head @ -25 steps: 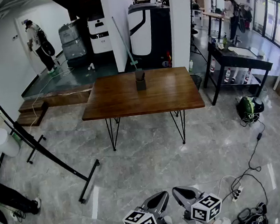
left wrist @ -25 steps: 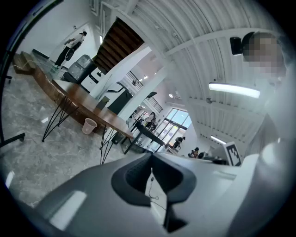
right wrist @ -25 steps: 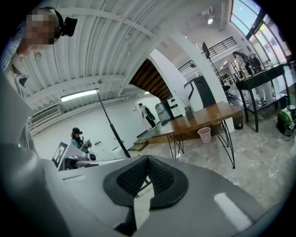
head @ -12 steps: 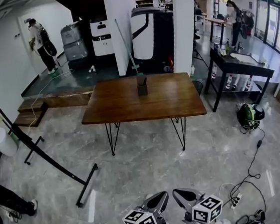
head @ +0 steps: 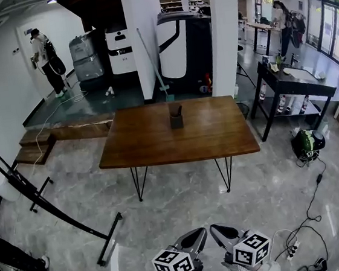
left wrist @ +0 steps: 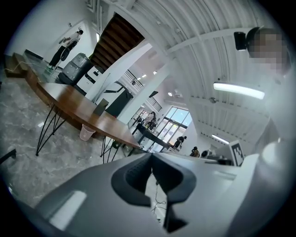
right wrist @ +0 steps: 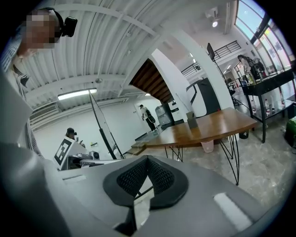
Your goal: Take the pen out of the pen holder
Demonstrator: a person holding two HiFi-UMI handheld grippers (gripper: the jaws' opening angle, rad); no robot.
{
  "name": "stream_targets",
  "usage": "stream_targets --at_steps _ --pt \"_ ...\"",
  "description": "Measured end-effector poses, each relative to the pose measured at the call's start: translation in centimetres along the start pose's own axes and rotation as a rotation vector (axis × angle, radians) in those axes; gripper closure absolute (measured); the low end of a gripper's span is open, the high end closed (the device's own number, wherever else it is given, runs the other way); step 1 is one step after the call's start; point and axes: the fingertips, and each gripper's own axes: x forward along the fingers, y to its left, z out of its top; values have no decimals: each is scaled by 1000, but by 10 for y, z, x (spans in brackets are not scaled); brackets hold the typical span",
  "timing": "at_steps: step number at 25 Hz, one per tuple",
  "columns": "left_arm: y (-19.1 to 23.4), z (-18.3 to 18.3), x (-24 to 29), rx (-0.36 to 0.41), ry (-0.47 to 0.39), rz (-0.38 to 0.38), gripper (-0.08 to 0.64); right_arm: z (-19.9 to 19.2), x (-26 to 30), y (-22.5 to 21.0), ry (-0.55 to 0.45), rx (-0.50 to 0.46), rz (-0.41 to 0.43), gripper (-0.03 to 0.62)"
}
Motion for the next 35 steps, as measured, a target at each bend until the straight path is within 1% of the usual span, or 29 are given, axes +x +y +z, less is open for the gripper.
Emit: stream_targets --at_steps 5,8,11,16,18,22,26,31,35 --pt "39 36 20 12 27 -15 552 31 49 -20 -19 -8 -26 592" --pt "67 64 30 21 22 -14 552 50 80 -32 -33 -9 -42 592" --pt "89 84 39 12 21 -23 552 64 105 -38 -50 -10 -57 592" --pt "108 96 62 16 59 -42 552 73 127 -57 -51 14 -79 592" --pt "114 102 70 11 57 -45 552 78 134 -66 -49 18 -90 592" --pt "132 112 82 -2 49 -31 552 84 149 -83 -40 36 -104 592" --pt "155 128 95 -5 39 -9 552 92 173 -97 -28 37 -94 592" --pt "183 153 119 0 28 17 552 113 204 -125 -25 36 -83 592" --pt "205 173 146 20 30 33 552 134 229 -147 -28 25 -72 592"
